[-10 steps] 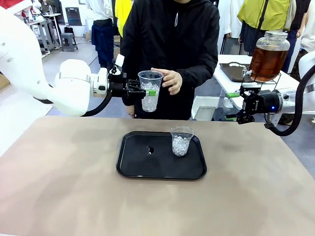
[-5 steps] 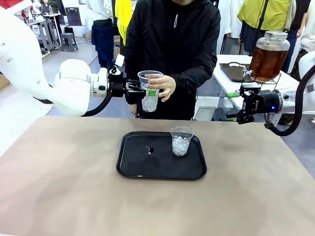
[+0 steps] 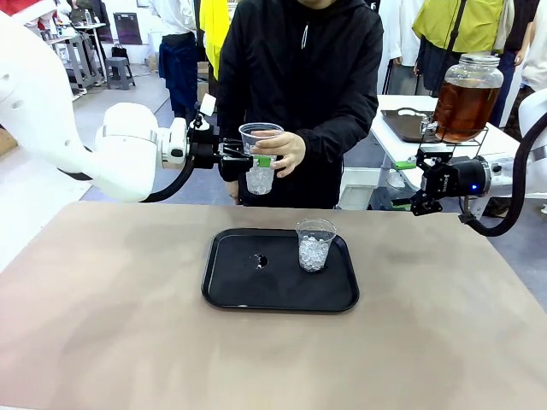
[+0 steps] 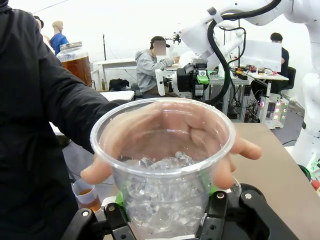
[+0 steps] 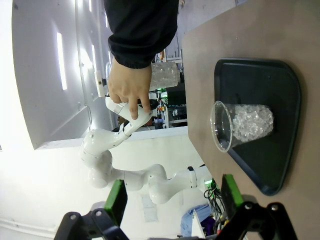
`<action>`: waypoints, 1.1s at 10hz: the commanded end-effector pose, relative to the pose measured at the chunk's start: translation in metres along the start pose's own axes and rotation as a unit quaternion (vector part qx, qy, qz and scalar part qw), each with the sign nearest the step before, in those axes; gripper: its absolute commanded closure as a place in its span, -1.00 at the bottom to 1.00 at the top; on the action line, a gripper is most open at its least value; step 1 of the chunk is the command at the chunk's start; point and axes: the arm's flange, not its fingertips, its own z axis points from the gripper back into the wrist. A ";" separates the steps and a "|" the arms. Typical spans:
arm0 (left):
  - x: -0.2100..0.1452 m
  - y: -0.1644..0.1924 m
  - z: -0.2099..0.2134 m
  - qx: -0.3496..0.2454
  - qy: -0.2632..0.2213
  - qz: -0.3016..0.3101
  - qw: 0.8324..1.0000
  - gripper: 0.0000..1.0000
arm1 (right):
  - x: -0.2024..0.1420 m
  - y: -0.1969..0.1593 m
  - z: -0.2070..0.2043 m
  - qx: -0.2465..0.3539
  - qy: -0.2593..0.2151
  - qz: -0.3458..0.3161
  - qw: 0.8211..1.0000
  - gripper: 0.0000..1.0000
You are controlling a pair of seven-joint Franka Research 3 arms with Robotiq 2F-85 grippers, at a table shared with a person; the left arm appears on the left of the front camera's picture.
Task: Pour the drink into the iced cup.
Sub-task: Open the gripper to release the iced cup you were holding.
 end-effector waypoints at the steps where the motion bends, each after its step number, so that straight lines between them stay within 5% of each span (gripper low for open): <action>1: 0.005 -0.002 0.001 0.001 -0.003 -0.005 1.000 -0.26 | 0.001 0.002 0.000 -0.001 -0.001 0.002 1.000 -1.00; 5: 0.005 -0.002 0.001 0.001 -0.003 -0.005 1.000 -0.26 | 0.001 0.002 0.000 -0.001 -0.001 0.002 1.000 -1.00; 7: -0.002 0.000 0.004 -0.002 0.001 -0.002 1.000 -0.90 | 0.001 0.002 0.000 -0.001 -0.001 0.002 1.000 -1.00; 11: -0.017 -0.012 0.033 -0.010 0.008 0.007 1.000 -1.00 | 0.001 0.002 0.000 -0.001 -0.001 0.002 1.000 -1.00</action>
